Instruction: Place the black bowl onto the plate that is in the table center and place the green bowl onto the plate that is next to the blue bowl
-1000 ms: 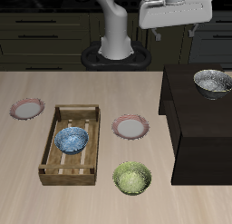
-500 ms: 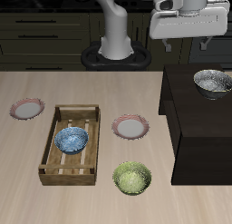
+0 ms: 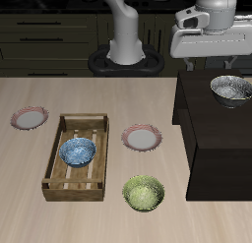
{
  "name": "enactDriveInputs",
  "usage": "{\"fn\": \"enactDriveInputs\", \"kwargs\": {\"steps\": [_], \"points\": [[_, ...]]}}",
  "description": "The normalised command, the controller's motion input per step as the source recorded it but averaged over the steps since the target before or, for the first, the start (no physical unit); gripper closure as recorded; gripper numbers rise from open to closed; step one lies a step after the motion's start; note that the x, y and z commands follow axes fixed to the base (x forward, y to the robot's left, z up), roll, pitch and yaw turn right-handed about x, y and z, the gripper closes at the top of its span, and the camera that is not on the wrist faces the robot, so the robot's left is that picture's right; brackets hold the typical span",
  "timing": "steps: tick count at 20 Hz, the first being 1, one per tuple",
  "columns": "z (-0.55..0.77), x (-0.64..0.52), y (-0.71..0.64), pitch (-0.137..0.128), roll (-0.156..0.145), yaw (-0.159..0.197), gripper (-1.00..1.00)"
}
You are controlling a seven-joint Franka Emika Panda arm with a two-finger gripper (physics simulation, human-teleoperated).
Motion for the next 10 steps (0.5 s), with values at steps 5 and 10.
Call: {"fn": "enactDriveInputs", "kwargs": {"steps": [5,10], "points": [[-0.41,0.03,0.10,0.058,-0.002,0.033,-1.00],[-0.35,-0.05,0.05,0.039,0.003,0.030,-1.00]]}}
